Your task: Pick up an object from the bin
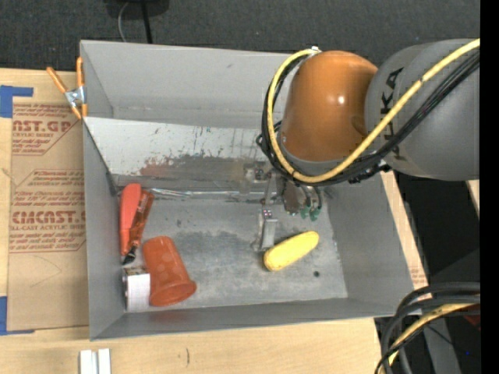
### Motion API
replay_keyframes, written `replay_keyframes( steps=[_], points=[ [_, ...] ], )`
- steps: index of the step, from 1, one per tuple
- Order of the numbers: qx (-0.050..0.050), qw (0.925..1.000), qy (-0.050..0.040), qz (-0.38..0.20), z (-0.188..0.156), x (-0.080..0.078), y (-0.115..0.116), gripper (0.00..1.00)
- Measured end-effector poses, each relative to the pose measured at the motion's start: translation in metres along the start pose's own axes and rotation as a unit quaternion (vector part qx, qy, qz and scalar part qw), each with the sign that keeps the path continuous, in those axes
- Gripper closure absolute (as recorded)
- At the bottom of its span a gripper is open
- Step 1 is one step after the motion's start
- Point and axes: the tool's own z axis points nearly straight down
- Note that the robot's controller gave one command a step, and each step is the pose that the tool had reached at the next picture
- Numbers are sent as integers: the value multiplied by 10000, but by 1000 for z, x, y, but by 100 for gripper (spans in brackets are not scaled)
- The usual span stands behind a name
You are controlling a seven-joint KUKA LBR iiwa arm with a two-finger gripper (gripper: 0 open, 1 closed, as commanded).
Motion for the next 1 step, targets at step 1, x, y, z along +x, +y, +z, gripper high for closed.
replay_keyframes(
  steps=[1],
  points=[
    [0,10000,0,1,0,0,0,0]
  ],
)
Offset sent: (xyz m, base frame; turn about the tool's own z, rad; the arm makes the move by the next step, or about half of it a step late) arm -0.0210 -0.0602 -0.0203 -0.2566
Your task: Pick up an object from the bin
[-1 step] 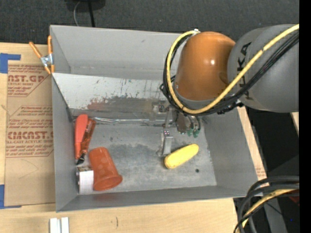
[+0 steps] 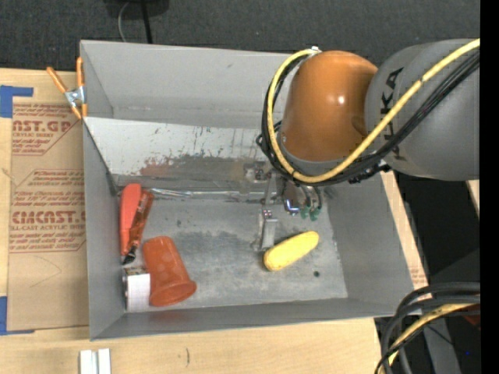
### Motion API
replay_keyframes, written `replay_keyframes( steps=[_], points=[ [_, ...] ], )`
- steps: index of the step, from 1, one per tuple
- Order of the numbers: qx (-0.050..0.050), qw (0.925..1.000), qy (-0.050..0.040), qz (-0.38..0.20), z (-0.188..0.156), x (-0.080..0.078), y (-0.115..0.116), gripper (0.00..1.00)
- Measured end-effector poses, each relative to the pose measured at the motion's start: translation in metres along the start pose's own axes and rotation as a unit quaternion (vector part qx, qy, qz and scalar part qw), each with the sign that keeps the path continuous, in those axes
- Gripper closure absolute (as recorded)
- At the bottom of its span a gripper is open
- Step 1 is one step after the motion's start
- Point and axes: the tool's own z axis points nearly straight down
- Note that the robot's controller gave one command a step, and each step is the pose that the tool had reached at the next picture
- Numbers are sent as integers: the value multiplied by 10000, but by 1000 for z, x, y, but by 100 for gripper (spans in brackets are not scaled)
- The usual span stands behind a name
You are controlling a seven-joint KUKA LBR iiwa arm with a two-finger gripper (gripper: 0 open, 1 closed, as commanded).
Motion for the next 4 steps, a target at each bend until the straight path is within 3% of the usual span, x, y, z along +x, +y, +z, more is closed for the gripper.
replay_keyframes(
  steps=[1,2,3,4],
  points=[
    [-3,9989,-20,-464,6,6,-15,0],
    [3,9958,-4,-912,16,2,-64,0],
    [7,9998,-39,-210,51,0,-70,0],
    [-12,9993,-10,-386,74,15,-78,0]
  ],
)
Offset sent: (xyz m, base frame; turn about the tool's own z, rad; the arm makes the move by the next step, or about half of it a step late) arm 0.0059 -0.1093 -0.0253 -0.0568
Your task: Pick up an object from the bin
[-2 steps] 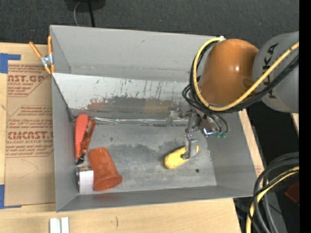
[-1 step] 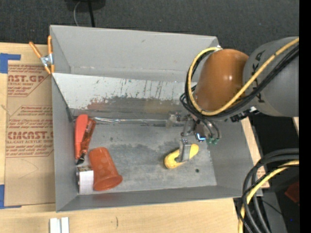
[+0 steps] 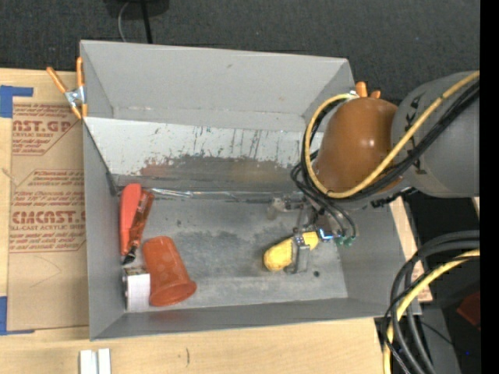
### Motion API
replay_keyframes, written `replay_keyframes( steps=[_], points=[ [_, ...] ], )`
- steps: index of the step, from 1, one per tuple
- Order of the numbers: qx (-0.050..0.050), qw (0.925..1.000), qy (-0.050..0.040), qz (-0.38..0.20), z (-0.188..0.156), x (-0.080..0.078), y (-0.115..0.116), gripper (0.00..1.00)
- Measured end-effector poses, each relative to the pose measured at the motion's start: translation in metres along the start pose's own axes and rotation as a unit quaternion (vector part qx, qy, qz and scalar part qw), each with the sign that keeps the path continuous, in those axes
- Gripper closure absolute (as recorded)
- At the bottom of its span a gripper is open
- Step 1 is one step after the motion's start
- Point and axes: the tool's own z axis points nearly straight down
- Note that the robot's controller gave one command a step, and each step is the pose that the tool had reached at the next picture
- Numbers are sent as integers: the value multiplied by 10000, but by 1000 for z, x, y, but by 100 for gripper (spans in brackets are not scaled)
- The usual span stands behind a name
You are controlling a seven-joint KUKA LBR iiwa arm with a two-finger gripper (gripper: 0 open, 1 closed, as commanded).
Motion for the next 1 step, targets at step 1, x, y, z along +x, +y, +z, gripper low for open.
replay_keyframes(
  steps=[1],
  points=[
    [19,9901,-15,-1407,19,6,-29,0]
  ],
)
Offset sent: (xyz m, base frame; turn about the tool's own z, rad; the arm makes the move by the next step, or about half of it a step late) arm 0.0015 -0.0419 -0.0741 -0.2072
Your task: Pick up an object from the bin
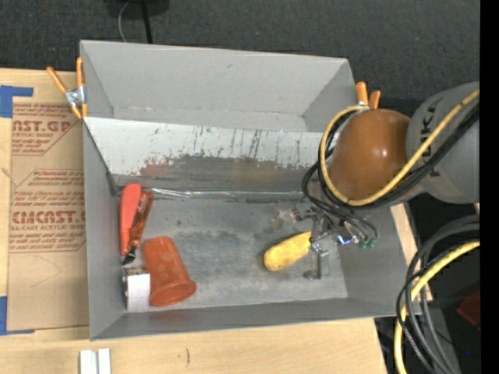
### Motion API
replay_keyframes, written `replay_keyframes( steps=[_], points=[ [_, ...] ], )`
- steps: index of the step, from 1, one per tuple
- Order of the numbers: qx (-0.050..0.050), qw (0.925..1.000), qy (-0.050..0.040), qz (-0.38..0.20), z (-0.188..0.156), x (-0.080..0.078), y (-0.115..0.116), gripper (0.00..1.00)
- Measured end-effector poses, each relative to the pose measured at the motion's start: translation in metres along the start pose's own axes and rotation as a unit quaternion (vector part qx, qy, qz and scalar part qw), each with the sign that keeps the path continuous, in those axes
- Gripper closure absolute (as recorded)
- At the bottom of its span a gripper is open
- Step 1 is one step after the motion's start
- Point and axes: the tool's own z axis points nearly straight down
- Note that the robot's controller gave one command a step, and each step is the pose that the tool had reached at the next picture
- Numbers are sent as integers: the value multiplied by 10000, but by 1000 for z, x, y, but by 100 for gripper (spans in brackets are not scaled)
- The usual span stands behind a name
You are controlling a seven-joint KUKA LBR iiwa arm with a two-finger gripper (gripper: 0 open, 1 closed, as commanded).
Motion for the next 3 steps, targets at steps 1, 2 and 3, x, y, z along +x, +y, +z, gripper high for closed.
replay_keyframes(
  steps=[1,2,3],
  points=[
    [-28,9993,7,377,55,0,-13,100],
    [-28,9993,7,377,55,0,-13,100],
    [-24,9998,-14,183,-78,-20,-21,100]
  ],
)
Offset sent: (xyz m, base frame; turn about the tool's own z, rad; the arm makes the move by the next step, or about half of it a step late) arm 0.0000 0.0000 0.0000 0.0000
